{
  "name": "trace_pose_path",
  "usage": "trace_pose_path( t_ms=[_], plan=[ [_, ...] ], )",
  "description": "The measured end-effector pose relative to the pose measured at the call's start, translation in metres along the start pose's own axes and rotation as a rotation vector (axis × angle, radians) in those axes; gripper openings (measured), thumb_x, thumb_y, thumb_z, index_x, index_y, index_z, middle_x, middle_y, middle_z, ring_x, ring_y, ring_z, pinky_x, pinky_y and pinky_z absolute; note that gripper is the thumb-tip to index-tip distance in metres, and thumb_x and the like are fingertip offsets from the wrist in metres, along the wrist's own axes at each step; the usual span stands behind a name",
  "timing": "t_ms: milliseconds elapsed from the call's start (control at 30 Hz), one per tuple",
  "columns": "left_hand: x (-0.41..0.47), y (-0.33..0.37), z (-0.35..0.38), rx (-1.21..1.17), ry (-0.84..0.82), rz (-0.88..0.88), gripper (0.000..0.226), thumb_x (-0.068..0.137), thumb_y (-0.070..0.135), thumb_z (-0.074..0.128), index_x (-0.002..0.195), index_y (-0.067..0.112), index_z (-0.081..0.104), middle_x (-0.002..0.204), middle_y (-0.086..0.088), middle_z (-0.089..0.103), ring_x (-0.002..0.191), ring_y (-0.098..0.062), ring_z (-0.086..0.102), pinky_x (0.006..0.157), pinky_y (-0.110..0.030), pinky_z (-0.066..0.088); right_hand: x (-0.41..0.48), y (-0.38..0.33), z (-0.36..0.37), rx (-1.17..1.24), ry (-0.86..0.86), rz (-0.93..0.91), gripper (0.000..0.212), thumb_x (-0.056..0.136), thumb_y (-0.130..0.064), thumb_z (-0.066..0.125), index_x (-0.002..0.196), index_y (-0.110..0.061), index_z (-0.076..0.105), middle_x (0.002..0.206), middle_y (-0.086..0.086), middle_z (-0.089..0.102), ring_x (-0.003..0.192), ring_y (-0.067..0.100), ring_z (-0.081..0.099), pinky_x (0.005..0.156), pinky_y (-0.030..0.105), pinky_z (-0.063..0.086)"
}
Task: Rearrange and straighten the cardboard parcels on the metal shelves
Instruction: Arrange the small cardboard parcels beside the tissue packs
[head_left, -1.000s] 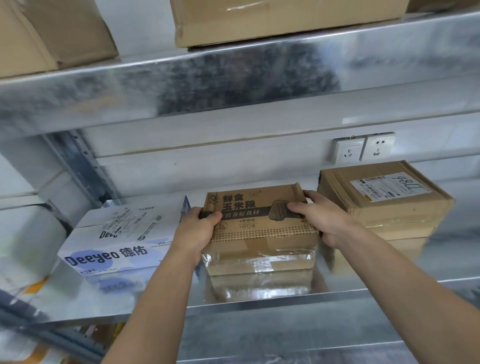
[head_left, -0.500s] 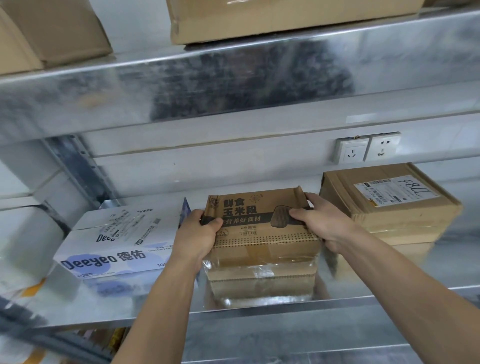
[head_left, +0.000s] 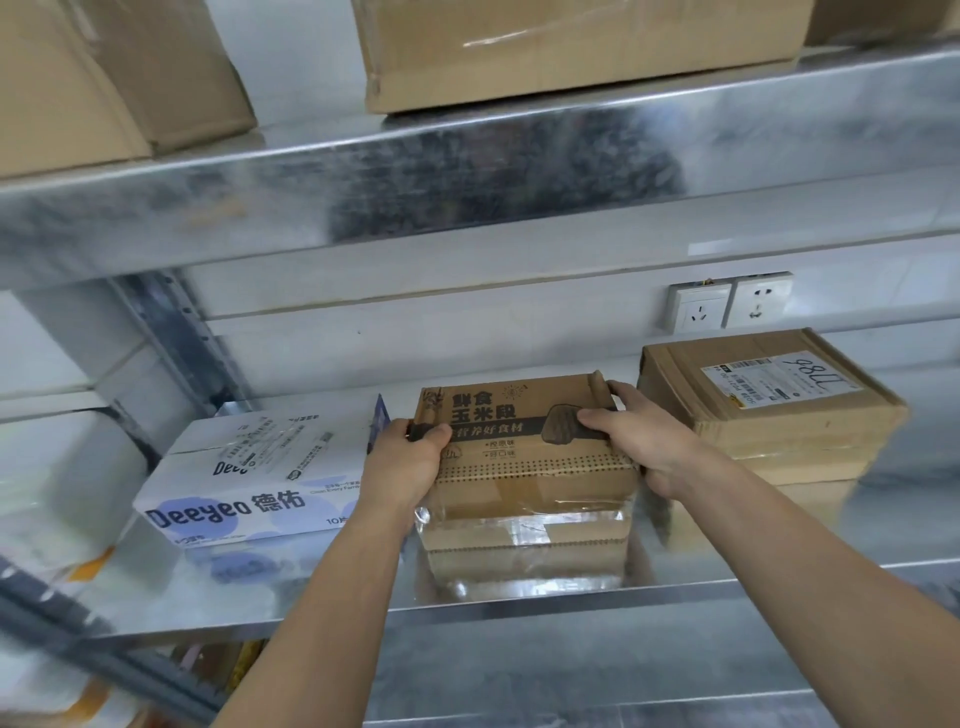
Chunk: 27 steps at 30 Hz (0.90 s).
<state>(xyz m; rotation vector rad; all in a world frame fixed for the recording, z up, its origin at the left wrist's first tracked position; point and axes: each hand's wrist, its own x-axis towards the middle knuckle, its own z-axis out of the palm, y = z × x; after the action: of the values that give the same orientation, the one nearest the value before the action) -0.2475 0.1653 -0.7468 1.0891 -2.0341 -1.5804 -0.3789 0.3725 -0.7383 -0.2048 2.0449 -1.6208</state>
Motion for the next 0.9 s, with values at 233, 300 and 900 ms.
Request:
trace_pose_path(
  t_ms=[233,300,900],
  plan=[
    [-0.016,0.000,-0.012,0.105,-0.023,-0.045,0.035,0.084,0.058,0.059,0.105,0.031,0.056,0.114,-0.002,0.066,0.107,-0.027,0.064,0.099,-0.049,0.052,-0.007,-0.010,-0.003,0.064,-0.064,-0.012,0.084,0.101,-0.011,0.061,0.162,-0.043,0.013,0.125,-0.008,0.042,0.084,0.007,0.058,0.082,0.035,0.055],
    [-0.022,-0.004,-0.017,0.151,-0.079,-0.075,0.039,0.090,0.062,0.053,0.118,0.035,0.056,0.120,-0.001,0.064,0.113,-0.027,0.061,0.099,-0.050,0.052,-0.007,-0.011,-0.001,0.068,-0.064,-0.018,0.082,0.102,-0.011,0.059,0.162,-0.042,0.014,0.126,-0.009,0.042,0.085,0.008,0.059,0.080,0.034,0.055],
    [-0.042,0.027,-0.013,-0.310,-0.049,0.107,0.010,0.095,0.035,0.063,0.103,0.034,0.069,0.100,0.005,0.074,0.098,-0.018,0.069,0.093,-0.044,0.055,-0.009,-0.007,-0.014,0.296,0.081,-0.131,0.014,0.101,-0.032,0.061,0.108,-0.030,0.050,0.115,0.004,0.059,0.090,0.023,0.058,0.065,0.034,0.045]
  ],
)
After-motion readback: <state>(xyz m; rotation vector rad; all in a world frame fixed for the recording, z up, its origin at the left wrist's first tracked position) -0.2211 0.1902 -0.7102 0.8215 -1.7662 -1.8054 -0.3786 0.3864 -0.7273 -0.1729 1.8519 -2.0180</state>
